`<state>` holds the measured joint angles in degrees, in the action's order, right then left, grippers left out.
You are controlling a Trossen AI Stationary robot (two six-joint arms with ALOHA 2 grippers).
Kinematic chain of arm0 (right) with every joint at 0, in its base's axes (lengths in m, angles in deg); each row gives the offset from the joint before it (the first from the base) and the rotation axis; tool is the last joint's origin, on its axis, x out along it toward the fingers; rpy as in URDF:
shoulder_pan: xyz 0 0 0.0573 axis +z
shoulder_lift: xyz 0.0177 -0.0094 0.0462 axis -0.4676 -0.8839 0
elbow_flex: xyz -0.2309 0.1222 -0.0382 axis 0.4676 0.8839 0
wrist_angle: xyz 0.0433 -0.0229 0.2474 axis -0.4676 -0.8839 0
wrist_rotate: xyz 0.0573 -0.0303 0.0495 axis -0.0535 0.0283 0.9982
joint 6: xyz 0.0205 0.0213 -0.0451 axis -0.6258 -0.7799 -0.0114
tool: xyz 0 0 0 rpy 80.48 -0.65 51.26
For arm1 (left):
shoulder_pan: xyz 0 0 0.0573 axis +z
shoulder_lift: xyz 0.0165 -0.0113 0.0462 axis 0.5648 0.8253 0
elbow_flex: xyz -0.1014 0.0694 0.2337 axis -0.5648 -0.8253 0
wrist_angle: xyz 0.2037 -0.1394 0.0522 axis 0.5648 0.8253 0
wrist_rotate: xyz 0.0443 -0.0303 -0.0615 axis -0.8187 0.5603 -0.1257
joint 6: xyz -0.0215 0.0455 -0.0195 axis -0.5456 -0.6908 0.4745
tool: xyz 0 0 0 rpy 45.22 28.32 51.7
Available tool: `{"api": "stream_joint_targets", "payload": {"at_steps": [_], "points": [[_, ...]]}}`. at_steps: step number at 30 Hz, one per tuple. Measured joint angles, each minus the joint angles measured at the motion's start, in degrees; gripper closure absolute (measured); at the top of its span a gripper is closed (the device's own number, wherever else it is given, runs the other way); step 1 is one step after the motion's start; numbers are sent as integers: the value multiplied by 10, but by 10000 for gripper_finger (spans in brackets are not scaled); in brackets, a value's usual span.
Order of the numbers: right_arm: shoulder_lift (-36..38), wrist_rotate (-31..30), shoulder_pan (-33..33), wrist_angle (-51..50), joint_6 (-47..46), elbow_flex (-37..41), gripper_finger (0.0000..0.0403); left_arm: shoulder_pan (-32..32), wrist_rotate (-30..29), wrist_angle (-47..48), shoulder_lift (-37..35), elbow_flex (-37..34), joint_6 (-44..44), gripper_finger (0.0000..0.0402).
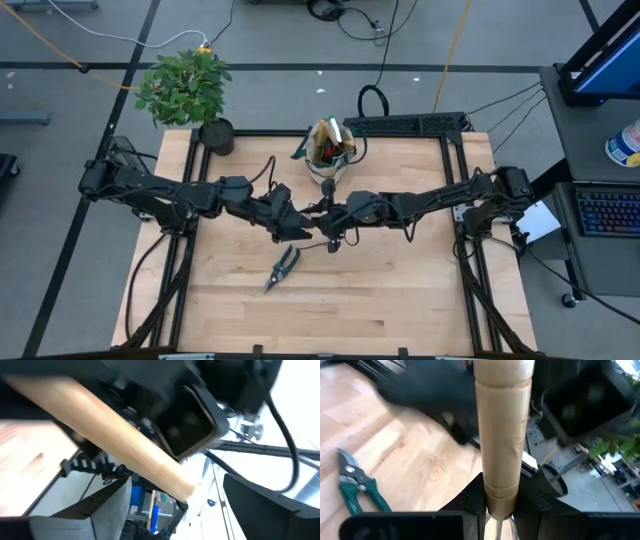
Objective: Pick & Place Garden tools in Gardening bag
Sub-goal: Put the brown hand rake into the brown gardening bag
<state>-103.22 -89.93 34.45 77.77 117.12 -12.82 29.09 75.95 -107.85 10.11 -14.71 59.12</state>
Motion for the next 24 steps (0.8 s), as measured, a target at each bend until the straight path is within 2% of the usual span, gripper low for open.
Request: {"api": "stream_joint_targets", "payload": {"at_steps": [6,12,15,24], "points": [[0,0,-14,-15,0,0,345,0,-7,-39,-10,1,-26,48],[0,0,-49,-14,-12,0,345,1,-24,-22,-44,1,-104,40],[0,0,-74,-1,-15,1,345,2,-30,17,-69,0,-158,43],[0,1,-153,67,-43,1,345,2,-89,271,-156,0,-228,41]]}}
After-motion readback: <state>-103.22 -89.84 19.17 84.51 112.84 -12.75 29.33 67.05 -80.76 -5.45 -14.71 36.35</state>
